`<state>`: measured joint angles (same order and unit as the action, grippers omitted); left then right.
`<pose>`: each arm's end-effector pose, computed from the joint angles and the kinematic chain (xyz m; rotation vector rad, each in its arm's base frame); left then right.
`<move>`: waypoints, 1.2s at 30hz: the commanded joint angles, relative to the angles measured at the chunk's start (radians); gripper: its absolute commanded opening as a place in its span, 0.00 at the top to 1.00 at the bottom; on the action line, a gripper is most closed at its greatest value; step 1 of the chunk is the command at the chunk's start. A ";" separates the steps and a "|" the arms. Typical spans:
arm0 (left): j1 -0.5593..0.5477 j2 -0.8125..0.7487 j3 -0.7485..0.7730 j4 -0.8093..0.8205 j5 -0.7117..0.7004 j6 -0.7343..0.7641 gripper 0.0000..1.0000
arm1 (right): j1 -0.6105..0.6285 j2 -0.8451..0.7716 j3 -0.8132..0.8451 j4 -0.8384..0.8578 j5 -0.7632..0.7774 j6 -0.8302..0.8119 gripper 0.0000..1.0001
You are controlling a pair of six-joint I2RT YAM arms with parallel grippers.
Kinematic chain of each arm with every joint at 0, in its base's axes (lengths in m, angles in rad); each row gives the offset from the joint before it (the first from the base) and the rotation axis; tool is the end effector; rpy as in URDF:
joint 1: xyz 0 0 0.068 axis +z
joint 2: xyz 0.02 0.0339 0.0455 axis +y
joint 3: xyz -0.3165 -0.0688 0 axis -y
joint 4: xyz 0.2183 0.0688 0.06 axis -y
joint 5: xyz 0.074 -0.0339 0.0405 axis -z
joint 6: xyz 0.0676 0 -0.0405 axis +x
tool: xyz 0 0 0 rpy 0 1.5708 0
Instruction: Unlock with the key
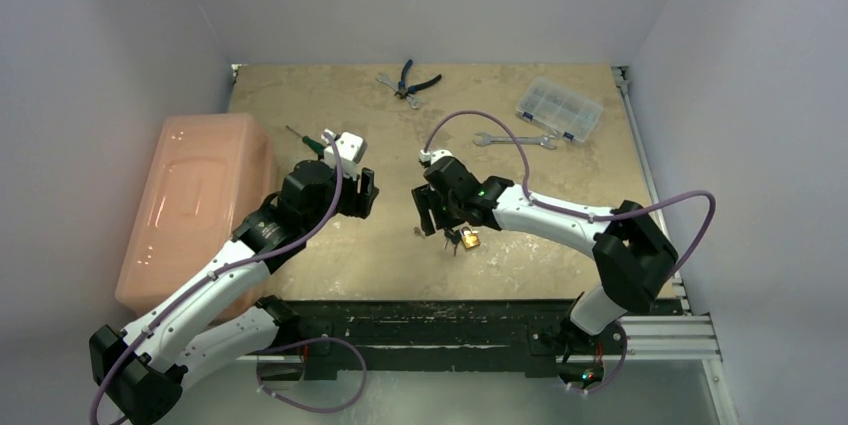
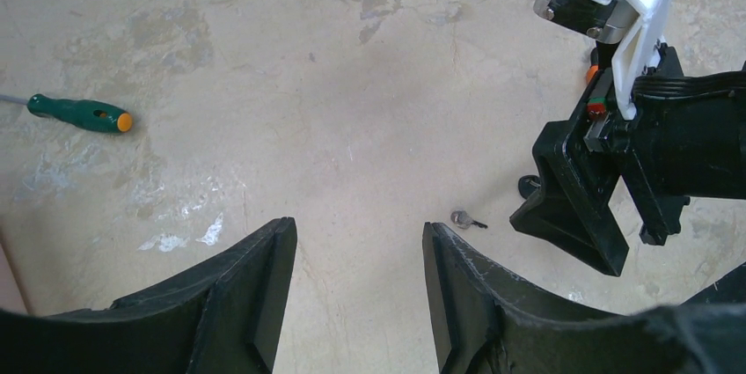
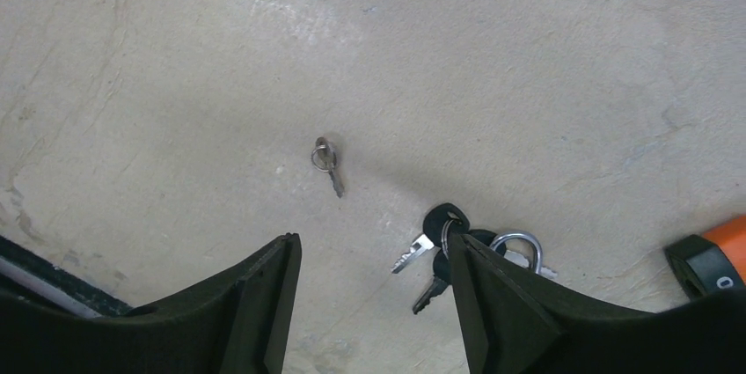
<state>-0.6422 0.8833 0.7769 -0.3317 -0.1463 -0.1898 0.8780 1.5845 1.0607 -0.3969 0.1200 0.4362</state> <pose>0.1422 -0.0940 0.3348 0.3618 1.9923 -0.3841 0.2162 0.2478 0.2604 -0.5038 2.4770 0.4000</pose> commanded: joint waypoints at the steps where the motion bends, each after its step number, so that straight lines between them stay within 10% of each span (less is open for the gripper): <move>1: -0.002 -0.006 0.042 0.010 -0.017 0.012 0.42 | 0.006 0.013 0.020 -0.024 0.085 -0.001 0.32; 36: -0.001 -0.005 0.042 0.005 -0.025 0.012 0.43 | 0.030 0.198 0.050 0.133 -0.088 -0.063 0.52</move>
<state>-0.6422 0.8841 0.7780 -0.3328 -0.1612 -0.1902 0.9035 1.7611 1.0687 -0.3042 0.0307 0.3878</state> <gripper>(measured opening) 0.578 0.497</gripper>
